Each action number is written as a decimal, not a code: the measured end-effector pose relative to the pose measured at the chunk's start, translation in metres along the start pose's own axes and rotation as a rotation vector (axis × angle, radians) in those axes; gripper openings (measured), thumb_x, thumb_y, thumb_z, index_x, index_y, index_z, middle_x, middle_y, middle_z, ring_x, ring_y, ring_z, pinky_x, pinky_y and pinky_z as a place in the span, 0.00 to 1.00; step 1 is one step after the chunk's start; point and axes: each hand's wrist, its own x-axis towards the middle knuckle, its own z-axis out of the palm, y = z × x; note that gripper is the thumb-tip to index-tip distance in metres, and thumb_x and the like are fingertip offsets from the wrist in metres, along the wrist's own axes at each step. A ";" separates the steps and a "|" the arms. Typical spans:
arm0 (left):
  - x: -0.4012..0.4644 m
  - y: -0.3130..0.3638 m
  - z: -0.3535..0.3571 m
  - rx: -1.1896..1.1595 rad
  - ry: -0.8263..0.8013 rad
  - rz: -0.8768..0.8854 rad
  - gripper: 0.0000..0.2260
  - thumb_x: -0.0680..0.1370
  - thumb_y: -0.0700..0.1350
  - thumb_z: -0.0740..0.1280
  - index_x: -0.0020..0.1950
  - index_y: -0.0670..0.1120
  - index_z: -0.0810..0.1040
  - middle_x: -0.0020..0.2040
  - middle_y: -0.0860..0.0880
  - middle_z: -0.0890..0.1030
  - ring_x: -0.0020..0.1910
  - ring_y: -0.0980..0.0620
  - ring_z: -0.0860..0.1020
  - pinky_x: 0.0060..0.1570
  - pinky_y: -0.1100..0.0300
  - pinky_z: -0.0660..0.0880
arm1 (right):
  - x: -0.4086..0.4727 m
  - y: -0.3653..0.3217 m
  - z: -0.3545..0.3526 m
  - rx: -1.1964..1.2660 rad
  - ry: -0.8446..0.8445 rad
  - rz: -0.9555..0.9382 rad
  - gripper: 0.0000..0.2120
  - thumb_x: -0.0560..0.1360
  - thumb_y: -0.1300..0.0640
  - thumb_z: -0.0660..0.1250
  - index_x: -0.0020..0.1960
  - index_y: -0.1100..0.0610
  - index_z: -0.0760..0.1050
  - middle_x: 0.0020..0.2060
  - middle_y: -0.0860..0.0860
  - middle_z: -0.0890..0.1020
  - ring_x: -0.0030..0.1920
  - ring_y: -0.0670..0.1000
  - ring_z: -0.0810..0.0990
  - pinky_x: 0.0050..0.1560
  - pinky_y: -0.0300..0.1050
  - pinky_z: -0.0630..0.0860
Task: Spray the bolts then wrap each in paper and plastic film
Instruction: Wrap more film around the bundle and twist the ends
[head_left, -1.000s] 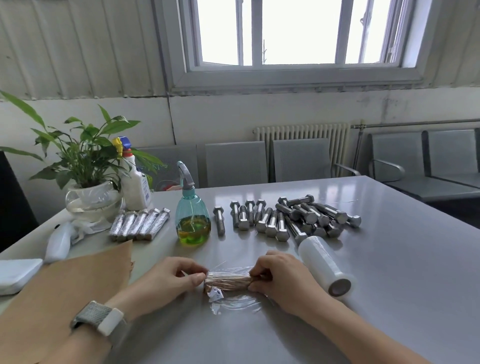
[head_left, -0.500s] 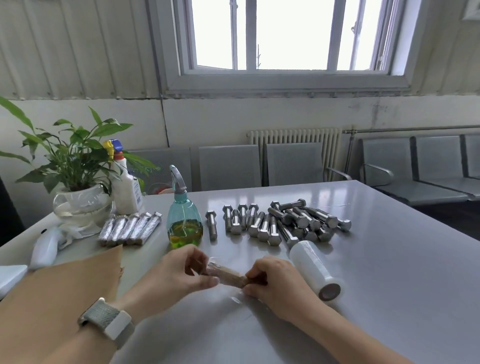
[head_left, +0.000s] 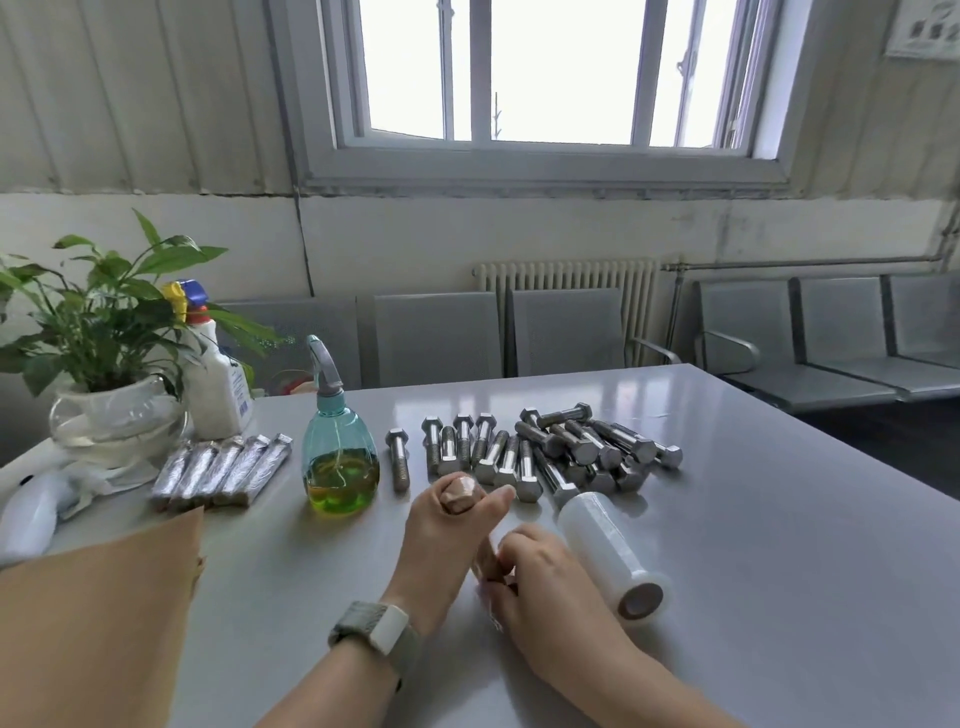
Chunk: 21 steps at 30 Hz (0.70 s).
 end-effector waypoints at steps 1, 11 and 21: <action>0.000 -0.001 0.003 0.004 0.012 -0.011 0.21 0.72 0.41 0.74 0.27 0.49 0.65 0.24 0.51 0.66 0.23 0.53 0.65 0.24 0.65 0.65 | -0.001 -0.001 -0.001 -0.004 -0.009 0.005 0.05 0.77 0.52 0.66 0.45 0.53 0.72 0.50 0.48 0.74 0.52 0.50 0.73 0.56 0.43 0.69; -0.002 -0.010 0.012 0.148 -0.071 -0.002 0.17 0.75 0.44 0.68 0.28 0.50 0.67 0.23 0.53 0.65 0.23 0.51 0.63 0.23 0.60 0.63 | 0.009 -0.002 -0.066 -0.068 -0.032 0.010 0.06 0.76 0.52 0.68 0.47 0.52 0.82 0.45 0.46 0.81 0.47 0.48 0.80 0.49 0.43 0.74; -0.009 -0.001 0.030 0.072 -0.189 -0.134 0.18 0.74 0.52 0.72 0.33 0.45 0.68 0.28 0.55 0.64 0.25 0.54 0.66 0.28 0.49 0.80 | 0.018 0.049 -0.089 0.100 -0.323 0.534 0.24 0.70 0.35 0.68 0.56 0.52 0.76 0.47 0.50 0.79 0.45 0.51 0.82 0.35 0.49 0.83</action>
